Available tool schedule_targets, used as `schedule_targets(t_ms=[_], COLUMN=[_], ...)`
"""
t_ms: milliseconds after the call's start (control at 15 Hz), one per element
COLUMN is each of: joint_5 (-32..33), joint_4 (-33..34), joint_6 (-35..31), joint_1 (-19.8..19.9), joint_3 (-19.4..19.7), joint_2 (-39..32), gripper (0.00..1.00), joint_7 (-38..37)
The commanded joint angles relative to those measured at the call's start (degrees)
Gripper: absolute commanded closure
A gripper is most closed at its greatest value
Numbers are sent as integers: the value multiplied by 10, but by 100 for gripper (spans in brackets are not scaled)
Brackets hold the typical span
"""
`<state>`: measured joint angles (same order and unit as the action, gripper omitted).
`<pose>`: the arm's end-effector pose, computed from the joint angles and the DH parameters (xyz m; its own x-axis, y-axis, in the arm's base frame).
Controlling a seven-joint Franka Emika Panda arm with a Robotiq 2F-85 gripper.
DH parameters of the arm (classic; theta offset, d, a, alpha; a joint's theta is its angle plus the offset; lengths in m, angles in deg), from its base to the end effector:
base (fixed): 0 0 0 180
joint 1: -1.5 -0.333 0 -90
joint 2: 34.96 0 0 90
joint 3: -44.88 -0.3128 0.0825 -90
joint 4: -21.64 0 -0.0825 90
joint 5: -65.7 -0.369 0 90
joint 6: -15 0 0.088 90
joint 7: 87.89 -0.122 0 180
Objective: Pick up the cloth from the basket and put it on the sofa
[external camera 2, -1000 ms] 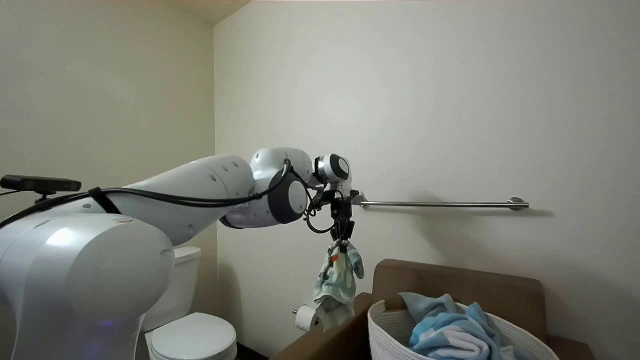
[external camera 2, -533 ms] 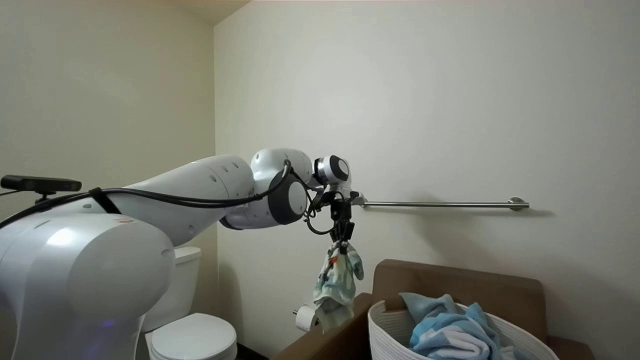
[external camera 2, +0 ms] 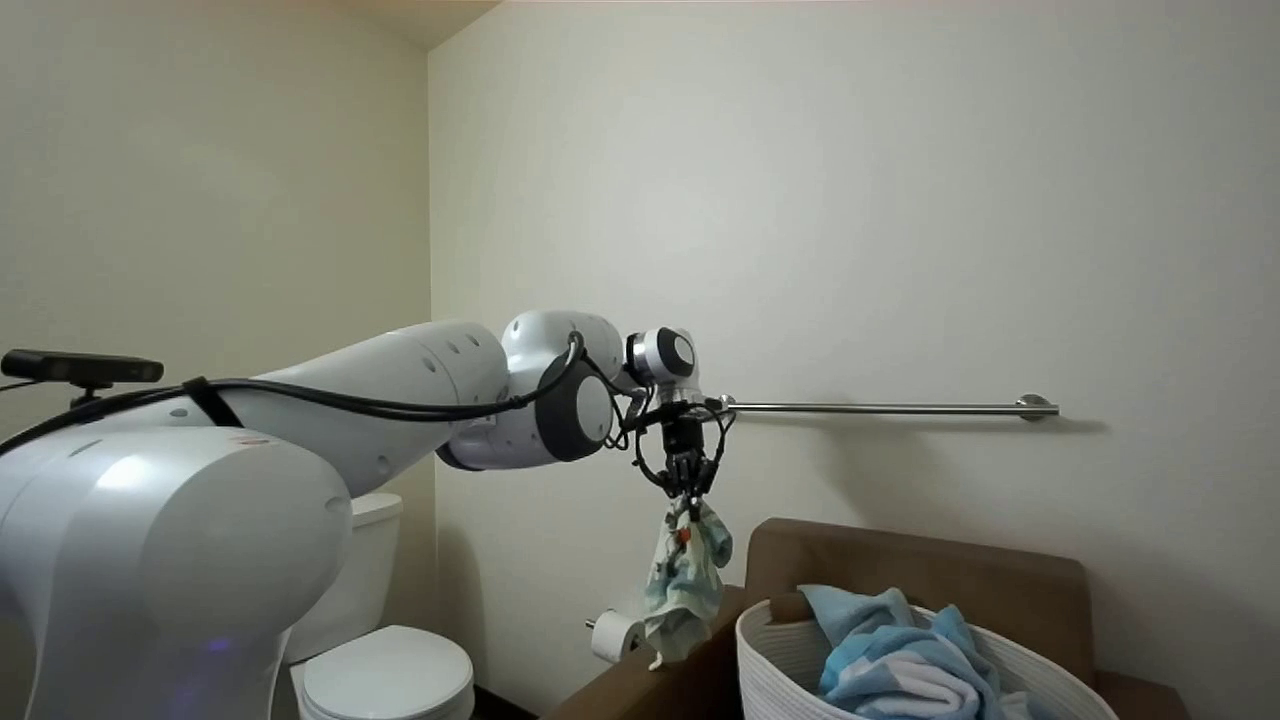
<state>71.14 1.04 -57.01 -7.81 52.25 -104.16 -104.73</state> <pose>0.7339 0.0697 0.3122 0.9460 -0.2370 -0.2213 -0.1682 -0.9421 0.2900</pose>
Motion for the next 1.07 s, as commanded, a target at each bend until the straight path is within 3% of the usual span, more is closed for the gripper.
schedule_targets(t_ms=[0,533,1000], joint_5=[22,51,97], joint_4=[-16,-14,-16], joint_6=[-46,-83,-106], joint_1=[-2,-27,-57], joint_3=[-7,-11,-6], joint_2=[-14,-60,-57], gripper=[97,97,97], joint_7=[107,302,458])
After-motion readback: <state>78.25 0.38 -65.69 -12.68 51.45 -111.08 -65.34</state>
